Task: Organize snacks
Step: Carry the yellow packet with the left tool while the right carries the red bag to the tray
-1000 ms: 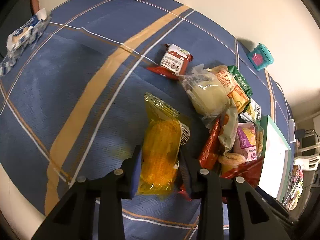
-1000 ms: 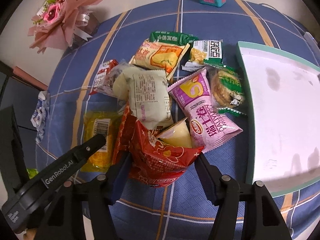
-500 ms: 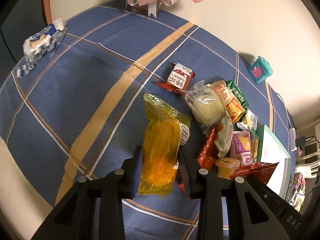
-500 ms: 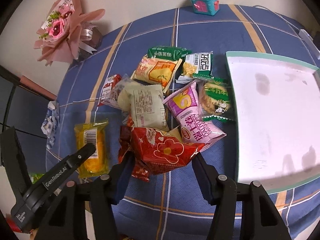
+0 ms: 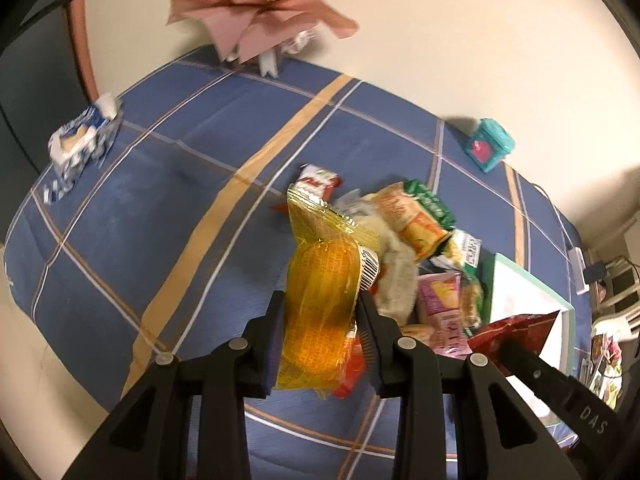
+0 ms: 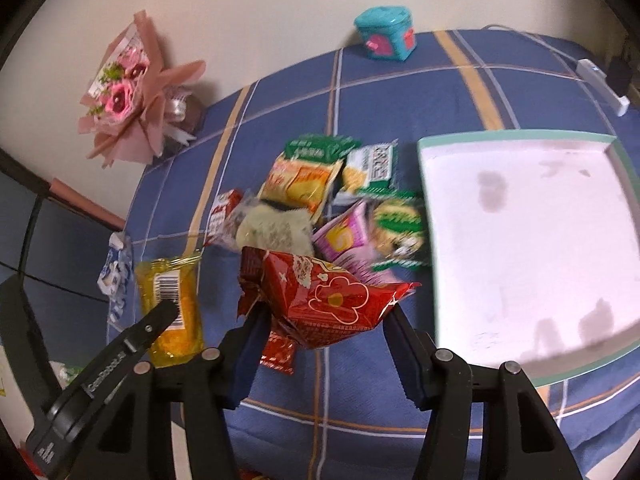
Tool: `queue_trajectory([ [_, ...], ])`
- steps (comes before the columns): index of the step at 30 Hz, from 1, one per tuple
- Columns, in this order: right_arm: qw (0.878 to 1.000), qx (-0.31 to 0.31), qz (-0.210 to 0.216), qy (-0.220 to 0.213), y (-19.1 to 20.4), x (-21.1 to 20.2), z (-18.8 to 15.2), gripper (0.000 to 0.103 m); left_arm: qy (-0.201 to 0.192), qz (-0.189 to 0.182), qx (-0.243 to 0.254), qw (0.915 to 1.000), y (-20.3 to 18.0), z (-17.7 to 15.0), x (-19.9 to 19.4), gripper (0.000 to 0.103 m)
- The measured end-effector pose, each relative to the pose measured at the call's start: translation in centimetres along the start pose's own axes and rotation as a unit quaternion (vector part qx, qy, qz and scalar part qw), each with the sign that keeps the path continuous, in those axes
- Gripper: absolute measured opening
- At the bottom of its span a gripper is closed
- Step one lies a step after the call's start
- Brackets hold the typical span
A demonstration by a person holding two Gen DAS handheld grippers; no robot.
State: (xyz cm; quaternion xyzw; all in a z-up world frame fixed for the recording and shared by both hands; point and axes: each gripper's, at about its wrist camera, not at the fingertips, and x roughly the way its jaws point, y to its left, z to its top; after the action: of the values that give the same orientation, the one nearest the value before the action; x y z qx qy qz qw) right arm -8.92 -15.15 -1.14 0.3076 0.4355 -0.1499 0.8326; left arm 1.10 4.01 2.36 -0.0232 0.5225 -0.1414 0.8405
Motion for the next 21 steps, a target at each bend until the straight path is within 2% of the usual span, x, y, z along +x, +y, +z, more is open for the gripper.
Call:
queue_trajectory([
  [2,1.000,0.016,-0.001,-0.008,-1.2,-0.7,0.4,0.061,-0.004,-0.004,0.014,0.9999,-1.3,0.1,-0.3,0.036],
  [9,0.996,0.065,-0.050,-0.045,-5.3,-2.7,1.9,0.061,-0.013,-0.035,0.083,0.9959,-7.5,0.5,-1.1,0.036],
  [15,0.984,0.117,-0.113,-0.071,-9.9,-4.5,3.2,0.061,-0.013,-0.070,0.151,0.9860,-13.5,0.3,-0.4,0.036],
  [21,0.971,0.168,-0.150,-0.081,-14.2,-5.4,4.1,0.061,-0.002,-0.100,0.198,0.9751,-18.6,-0.9,1.5,0.036],
])
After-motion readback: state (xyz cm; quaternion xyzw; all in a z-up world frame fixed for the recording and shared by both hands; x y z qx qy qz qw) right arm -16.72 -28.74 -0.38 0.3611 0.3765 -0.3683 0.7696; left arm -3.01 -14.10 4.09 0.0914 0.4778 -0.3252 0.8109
